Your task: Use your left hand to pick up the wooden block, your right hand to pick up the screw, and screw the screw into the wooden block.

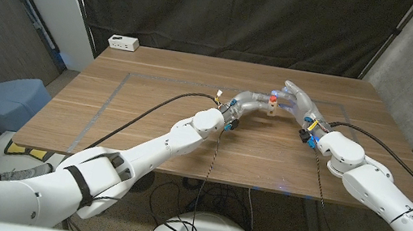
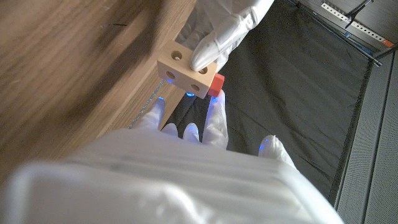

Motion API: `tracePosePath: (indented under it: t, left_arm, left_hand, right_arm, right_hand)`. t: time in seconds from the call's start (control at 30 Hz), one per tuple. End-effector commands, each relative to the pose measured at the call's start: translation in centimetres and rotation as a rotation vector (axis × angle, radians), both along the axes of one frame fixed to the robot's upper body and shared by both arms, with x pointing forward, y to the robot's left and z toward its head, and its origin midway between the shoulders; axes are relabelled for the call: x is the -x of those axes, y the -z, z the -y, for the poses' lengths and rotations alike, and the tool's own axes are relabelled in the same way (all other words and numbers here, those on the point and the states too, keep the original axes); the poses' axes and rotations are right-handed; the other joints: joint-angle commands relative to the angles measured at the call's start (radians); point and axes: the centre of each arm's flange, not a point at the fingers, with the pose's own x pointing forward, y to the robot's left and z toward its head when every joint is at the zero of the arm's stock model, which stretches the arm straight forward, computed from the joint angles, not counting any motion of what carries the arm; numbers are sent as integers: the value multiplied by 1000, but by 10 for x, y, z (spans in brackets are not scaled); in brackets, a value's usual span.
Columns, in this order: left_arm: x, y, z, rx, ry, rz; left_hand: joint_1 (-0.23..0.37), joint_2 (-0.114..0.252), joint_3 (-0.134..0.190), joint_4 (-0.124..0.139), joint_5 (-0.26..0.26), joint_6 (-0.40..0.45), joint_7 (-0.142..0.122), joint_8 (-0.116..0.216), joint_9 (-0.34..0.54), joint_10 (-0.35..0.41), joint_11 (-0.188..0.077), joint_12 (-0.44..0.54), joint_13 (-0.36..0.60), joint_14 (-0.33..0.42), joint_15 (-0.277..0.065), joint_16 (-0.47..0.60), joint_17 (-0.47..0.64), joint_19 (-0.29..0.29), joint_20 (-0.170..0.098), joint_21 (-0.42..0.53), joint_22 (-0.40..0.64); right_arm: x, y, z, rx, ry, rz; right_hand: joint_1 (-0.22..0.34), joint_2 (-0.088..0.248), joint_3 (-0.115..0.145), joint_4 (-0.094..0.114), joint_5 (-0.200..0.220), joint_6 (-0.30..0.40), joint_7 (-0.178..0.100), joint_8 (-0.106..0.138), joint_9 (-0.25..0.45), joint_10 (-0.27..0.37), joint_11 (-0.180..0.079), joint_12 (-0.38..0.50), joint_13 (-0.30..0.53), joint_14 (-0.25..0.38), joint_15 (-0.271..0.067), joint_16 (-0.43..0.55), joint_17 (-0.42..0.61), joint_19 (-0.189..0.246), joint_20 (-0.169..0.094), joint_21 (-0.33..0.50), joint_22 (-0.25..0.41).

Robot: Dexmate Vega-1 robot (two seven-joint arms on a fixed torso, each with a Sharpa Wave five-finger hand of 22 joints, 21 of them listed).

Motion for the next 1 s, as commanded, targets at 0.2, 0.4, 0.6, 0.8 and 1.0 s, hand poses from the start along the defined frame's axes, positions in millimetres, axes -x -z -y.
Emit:
tracePosePath:
  t: [0.2,0.4,0.6,0.8,1.0]
  left_arm:
    - [0,0,1,1,0,-1]
    - [0,0,1,3,0,-1]
    - [1,1,1,2,0,1]
    - [2,1,1,2,1,1]
    - [1,1,1,2,4,1]
  left_hand:
    - [5,17,20,17,3,24,9,8,4,10,-4,20,69,8,-49,1,3,-2,6,6,5]
    - [4,17,20,17,3,24,8,7,4,10,-4,20,69,7,-51,1,3,-2,6,6,5]
    - [4,17,20,17,3,24,8,8,4,10,-4,20,69,7,-50,0,3,-1,5,7,5]
    - [5,17,21,17,3,24,8,8,4,10,-4,20,69,7,-49,0,3,-1,5,7,5]
    - [5,18,21,17,3,23,8,7,4,9,-4,20,69,7,-50,1,3,-2,6,6,5]
  right_arm:
    - [0,2,1,-2,2,-7]
    - [-1,3,2,-12,10,-15]
    - [0,4,3,-15,15,-15]
    - [1,6,3,-22,22,-14]
    - [2,6,4,-26,32,-9]
  right_hand:
    - [-7,1,0,2,4,18,-2,9,0,5,2,9,1,-1,-1,3,4,-6,1,5,4]
    - [-6,1,0,2,4,20,-3,10,0,8,3,11,1,1,-1,5,3,-3,0,6,4]
    - [-5,1,0,1,5,19,-3,9,-1,10,5,12,1,4,-1,6,3,-1,0,8,4]
    - [-3,2,1,1,5,20,-3,10,-1,13,5,13,1,7,1,7,2,1,-2,9,4]
    - [-1,2,1,1,5,28,-2,13,-1,17,10,15,2,13,3,10,1,5,-3,10,4]
